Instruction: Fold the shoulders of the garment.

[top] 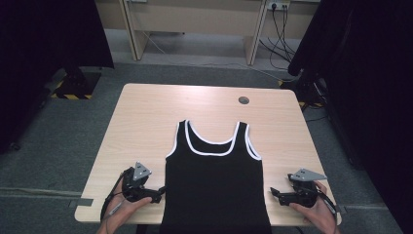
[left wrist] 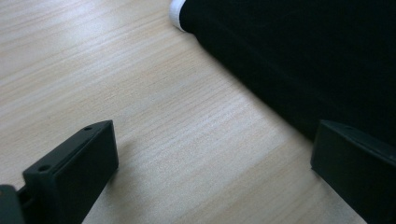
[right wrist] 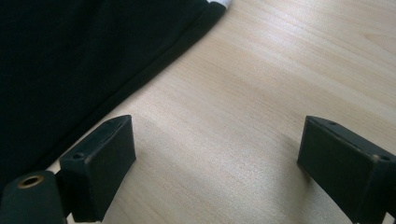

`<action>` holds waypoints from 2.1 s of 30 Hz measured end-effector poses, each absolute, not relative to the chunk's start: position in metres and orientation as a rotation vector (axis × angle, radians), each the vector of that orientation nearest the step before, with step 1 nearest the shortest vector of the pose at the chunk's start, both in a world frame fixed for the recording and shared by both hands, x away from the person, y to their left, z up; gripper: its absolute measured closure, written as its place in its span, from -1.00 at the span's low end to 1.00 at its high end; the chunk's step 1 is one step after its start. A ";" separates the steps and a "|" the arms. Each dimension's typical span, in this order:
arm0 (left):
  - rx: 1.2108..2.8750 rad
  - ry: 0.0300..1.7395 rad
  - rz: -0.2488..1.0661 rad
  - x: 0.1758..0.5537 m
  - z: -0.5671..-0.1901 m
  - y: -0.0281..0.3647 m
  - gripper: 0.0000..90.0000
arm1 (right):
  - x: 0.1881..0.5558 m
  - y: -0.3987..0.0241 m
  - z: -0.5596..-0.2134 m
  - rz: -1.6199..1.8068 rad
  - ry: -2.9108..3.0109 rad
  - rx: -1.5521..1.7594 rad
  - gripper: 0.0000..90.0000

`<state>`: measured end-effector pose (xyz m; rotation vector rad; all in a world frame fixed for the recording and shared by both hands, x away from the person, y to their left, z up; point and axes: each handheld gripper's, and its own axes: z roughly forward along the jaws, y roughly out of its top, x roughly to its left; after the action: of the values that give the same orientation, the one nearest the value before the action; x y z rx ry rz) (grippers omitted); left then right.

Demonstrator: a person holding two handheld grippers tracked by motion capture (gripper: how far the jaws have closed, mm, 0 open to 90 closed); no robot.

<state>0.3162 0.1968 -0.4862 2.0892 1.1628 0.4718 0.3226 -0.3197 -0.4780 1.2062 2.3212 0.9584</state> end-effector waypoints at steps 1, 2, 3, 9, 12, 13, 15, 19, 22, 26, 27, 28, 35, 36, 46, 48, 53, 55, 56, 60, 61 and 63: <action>2.089 1.164 0.472 0.316 -0.486 0.197 -1.00 | 0.323 -0.320 -0.478 0.958 2.321 1.206 -0.74; 2.089 1.163 0.472 0.316 -0.486 0.197 -1.00 | 0.323 -0.320 -0.478 0.959 2.321 1.206 -0.74; 2.089 1.163 0.472 0.316 -0.486 0.197 -1.00 | 0.323 -0.320 -0.478 0.959 2.321 1.206 -0.74; 2.086 1.168 0.472 0.317 -0.486 0.195 -1.00 | 0.323 -0.320 -0.478 0.959 2.322 1.208 -0.75; 2.071 1.179 0.474 0.317 -0.486 0.196 -1.00 | 0.323 -0.319 -0.478 0.959 2.322 1.208 -0.75; 2.057 1.187 0.466 0.317 -0.486 0.197 -0.97 | 0.323 -0.319 -0.478 0.959 2.322 1.207 -0.75; 2.050 1.187 0.461 0.318 -0.485 0.197 -0.97 | 0.323 -0.319 -0.478 0.959 2.322 1.207 -0.75; 2.047 1.191 0.460 0.319 -0.484 0.198 -0.96 | 0.323 -0.319 -0.478 0.959 2.323 1.207 -0.75; 2.048 1.180 0.454 0.320 -0.483 0.194 -0.96 | 0.323 -0.319 -0.478 0.958 2.321 1.207 -0.75; 2.049 1.171 0.453 0.322 -0.481 0.191 -0.96 | 0.323 -0.319 -0.478 0.958 2.322 1.208 -0.75; 2.050 1.168 0.453 0.323 -0.481 0.191 -0.96 | 0.323 -0.319 -0.478 0.958 2.322 1.206 -0.75; 2.047 1.166 0.455 0.324 -0.480 0.190 -0.96 | 0.323 -0.319 -0.478 0.958 2.322 1.206 -0.76; 2.043 1.157 0.456 0.334 -0.475 0.187 -0.96 | 0.323 -0.319 -0.478 0.959 2.322 1.206 -0.76; 2.039 1.157 0.453 0.336 -0.474 0.186 -0.96 | 0.323 -0.319 -0.478 0.959 2.322 1.206 -0.76; 2.021 1.149 0.434 0.356 -0.466 0.180 -0.95 | 0.325 -0.317 -0.478 0.957 2.326 1.202 -0.77; 2.023 1.151 0.431 0.359 -0.467 0.180 -0.95 | 0.325 -0.316 -0.478 0.957 2.328 1.202 -0.78; 2.022 1.154 0.427 0.364 -0.466 0.178 -0.95 | 0.326 -0.316 -0.478 0.958 2.330 1.199 -0.78; 2.020 1.156 0.429 0.366 -0.465 0.177 -0.95 | 0.326 -0.316 -0.478 0.958 2.330 1.198 -0.78; 2.018 1.155 0.431 0.367 -0.465 0.177 -0.95 | 0.326 -0.316 -0.478 0.958 2.330 1.198 -0.78; 2.020 1.153 0.428 0.373 -0.463 0.174 -0.95 | 0.326 -0.316 -0.478 0.958 2.330 1.198 -0.78; 2.021 1.152 0.429 0.374 -0.462 0.173 -0.95 | 0.326 -0.316 -0.478 0.958 2.330 1.198 -0.78; 2.021 1.151 0.427 0.377 -0.462 0.172 -0.95 | 0.326 -0.316 -0.478 0.958 2.330 1.198 -0.78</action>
<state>0.3766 0.1716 -0.4619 2.0206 1.1506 0.4273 0.3257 -0.3158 -0.4783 1.1977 2.3298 0.9584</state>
